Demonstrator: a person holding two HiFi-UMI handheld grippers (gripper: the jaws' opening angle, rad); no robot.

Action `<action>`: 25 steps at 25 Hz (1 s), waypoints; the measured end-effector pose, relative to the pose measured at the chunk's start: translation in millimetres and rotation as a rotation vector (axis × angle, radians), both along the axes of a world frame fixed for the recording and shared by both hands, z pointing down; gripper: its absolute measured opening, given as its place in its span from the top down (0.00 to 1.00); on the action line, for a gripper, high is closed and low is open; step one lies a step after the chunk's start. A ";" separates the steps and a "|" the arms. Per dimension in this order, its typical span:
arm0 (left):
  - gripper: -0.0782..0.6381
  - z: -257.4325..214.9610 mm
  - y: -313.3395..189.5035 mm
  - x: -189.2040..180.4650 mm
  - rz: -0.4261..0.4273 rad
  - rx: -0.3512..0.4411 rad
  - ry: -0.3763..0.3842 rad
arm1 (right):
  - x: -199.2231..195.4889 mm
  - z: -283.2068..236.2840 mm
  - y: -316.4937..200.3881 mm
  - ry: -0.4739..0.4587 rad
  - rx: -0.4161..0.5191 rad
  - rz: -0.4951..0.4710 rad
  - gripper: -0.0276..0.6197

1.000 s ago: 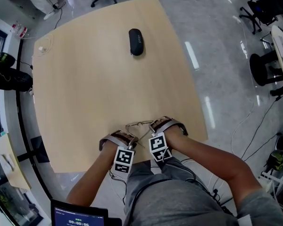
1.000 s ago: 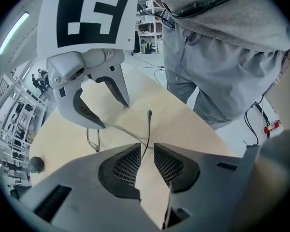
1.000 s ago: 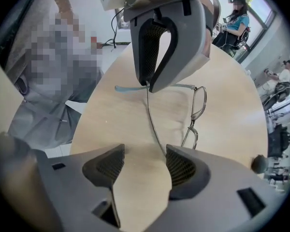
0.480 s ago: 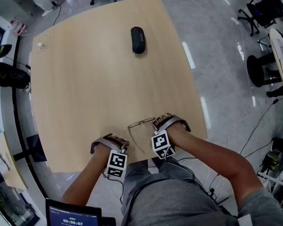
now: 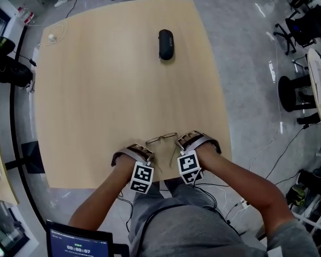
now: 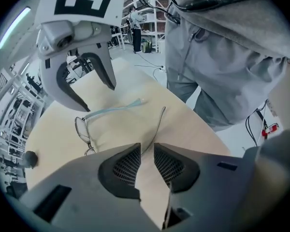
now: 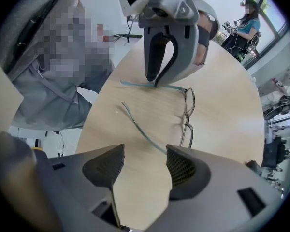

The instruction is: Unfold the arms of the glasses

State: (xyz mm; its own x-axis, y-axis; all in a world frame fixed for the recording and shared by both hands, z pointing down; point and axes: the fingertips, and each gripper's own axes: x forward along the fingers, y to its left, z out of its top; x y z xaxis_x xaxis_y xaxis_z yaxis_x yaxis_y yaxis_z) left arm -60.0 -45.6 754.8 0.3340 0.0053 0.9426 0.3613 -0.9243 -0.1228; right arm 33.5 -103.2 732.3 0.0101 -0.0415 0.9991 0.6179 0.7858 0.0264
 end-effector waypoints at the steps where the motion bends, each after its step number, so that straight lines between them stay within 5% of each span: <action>1: 0.78 -0.3 -0.3 -0.7 -0.003 0.002 0.005 | -2.1 -5.3 7.2 -0.007 -0.018 -0.018 0.56; 5: 0.78 0.4 0.6 -1.0 0.001 0.000 0.006 | -20.5 -8.5 46.8 -0.035 -0.118 -0.119 0.56; 10: 0.78 0.6 0.4 -3.5 -0.005 -0.010 0.013 | -7.5 12.0 67.8 0.103 -0.191 -0.197 0.56; 18: 0.78 -1.6 1.1 -9.1 0.004 -0.018 0.019 | 24.5 11.2 59.2 0.162 -0.202 -0.176 0.56; 25: 0.78 -3.8 1.5 -30.6 0.125 -0.021 -0.029 | 26.9 7.3 46.0 0.139 -0.195 -0.122 0.56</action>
State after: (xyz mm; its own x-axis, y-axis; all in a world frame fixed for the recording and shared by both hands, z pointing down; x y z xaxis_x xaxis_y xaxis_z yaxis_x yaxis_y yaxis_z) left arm -90.5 -44.0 751.0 0.3017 0.0648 0.9512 0.4772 -0.8740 -0.0919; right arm 60.4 -57.2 739.6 0.1548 0.1427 0.9776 0.6953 0.6872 -0.2104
